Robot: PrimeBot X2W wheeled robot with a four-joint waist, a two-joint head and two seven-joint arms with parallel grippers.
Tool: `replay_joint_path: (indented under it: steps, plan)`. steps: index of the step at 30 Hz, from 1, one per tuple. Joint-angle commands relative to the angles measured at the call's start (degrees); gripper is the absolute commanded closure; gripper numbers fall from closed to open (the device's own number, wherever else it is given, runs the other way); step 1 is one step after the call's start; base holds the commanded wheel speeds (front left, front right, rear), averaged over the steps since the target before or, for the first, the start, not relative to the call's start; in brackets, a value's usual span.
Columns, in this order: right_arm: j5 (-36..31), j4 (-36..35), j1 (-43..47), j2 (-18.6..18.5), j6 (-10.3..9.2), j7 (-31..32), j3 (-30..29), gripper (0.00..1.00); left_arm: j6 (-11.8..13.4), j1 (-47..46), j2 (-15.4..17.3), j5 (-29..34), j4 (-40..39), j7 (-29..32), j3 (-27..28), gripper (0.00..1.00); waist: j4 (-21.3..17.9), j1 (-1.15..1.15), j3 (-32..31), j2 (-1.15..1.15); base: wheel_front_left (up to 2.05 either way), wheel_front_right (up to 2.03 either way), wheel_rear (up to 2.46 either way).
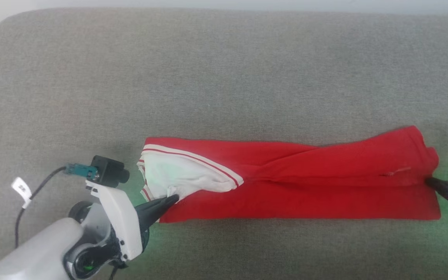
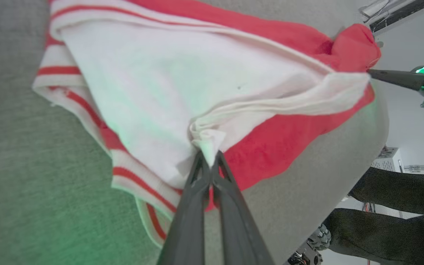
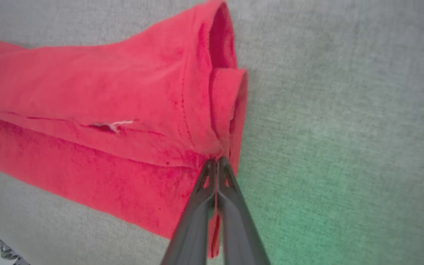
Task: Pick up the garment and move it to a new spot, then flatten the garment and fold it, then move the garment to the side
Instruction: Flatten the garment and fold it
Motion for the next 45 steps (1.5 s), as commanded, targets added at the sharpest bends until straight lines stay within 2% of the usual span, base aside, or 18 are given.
replay_joint_path:
  steps: [1,2,3,4,5,6,13,16,20,24,28,31,37,40,42,43,44,45]
  plan:
    - [-1.04,0.18,-0.87,0.83,-0.07,-0.82,-0.44,1.0,-0.29,-0.28,-0.81,1.25,1.95,-1.37,-0.22,0.85,-0.36,0.0,-0.14,0.0,0.0,0.0,0.0]
    - [-1.11,-0.27,-0.91,1.24,-0.06,-0.68,-0.18,0.96,-0.38,-0.33,-1.23,1.64,3.17,-2.09,-0.28,0.62,-0.51,0.0,-0.35,0.0,0.0,0.0,0.0]
    - [-0.61,-0.71,-0.77,1.51,-0.06,-0.39,-0.3,0.76,-0.46,-0.23,-1.71,1.98,4.13,-2.85,-0.34,0.07,-0.62,0.0,-0.67,0.0,0.0,0.0,0.0]
    - [-0.14,-1.22,-0.62,1.42,-0.07,-0.42,-0.85,0.51,-0.52,-0.08,-1.95,2.46,4.84,-3.82,-0.32,0.0,-0.7,0.0,-0.94,0.0,0.0,0.0,0.0]
    - [0.24,-1.44,-0.44,1.16,-0.07,-0.41,-1.41,0.16,-0.53,0.21,-2.23,2.61,5.33,-5.06,-0.2,0.0,-0.74,0.0,-1.26,0.0,0.0,0.0,0.0]
    - [0.52,-1.74,-0.02,0.86,-0.07,-0.56,-1.98,0.0,-0.58,0.78,-2.57,2.8,5.6,-6.47,-0.01,0.0,-0.66,0.0,-1.65,0.0,0.0,0.0,0.0]
    - [2.19,-0.88,2.86,0.8,-0.07,-1.33,-6.45,0.0,-0.25,4.29,-5.05,5.93,7.01,-15.73,0.38,0.0,1.47,0.0,-4.46,0.0,0.0,0.0,0.0]
    - [2.78,0.96,4.43,1.87,-0.06,-0.8,-7.93,0.0,0.48,6.44,-7.61,6.65,8.92,-20.28,0.49,0.0,3.24,0.0,-5.67,0.0,0.0,0.0,0.0]
    - [2.71,4.65,5.87,3.01,-0.06,0.25,-9.73,0.0,2.02,8.57,-10.65,8.94,12.23,-23.69,0.39,0.0,5.4,0.0,-6.93,0.0,0.0,0.0,0.0]
    - [2.64,8.22,6.94,3.96,-0.05,2.0,-11.21,0.0,1.9,10.81,-13.55,10.8,14.68,-25.29,3.48,0.0,7.17,0.0,-7.86,0.0,0.0,0.0,0.0]
    - [2.31,10.85,7.22,5.21,-0.05,4.09,-12.03,0.0,3.68,13.0,-15.94,19.19,14.79,-25.46,11.13,0.0,8.33,0.0,-8.37,0.0,0.0,0.0,0.0]
    - [1.58,12.47,6.63,6.65,-0.05,6.53,-11.8,0.0,4.12,15.34,-17.96,26.63,13.12,-25.48,19.07,0.0,8.82,0.0,-8.58,0.0,0.0,0.0,0.0]
    - [-0.84,15.45,4.29,9.68,-0.05,10.06,-11.53,0.0,5.95,20.14,-22.36,45.42,7.45,-25.5,31.38,0.0,9.2,0.0,-8.29,0.0,0.0,0.0,0.0]
    - [-2.6,17.06,2.79,11.58,-0.05,10.83,-11.59,0.0,6.02,22.25,-24.82,52.97,4.96,-25.5,35.76,0.0,9.28,0.0,-8.02,0.0,0.0,0.0,0.0]
    - [-3.6,18.18,2.11,13.03,-0.04,12.06,-10.9,0.0,4.89,23.67,-27.02,55.28,4.28,-25.51,38.28,0.0,9.28,0.0,-7.78,0.0,0.0,0.0,0.0]
    - [-3.86,18.71,2.04,13.94,-0.03,12.92,-10.36,0.07,4.28,23.96,-27.71,56.49,4.34,-25.51,39.44,0.0,9.32,0.0,-7.68,0.0,0.0,0.0,0.0]
    - [-4.23,19.09,1.96,14.65,-0.03,13.81,-9.82,0.6,3.8,24.18,-28.35,57.4,4.6,-25.51,40.52,0.0,9.36,0.0,-7.55,0.0,0.0,0.0,0.0]
    - [-4.31,19.48,1.74,15.29,-0.02,14.35,-9.56,1.0,3.31,24.25,-29.01,58.42,4.86,-25.51,41.35,0.0,9.4,0.0,-7.38,0.0,0.0,0.0,0.0]
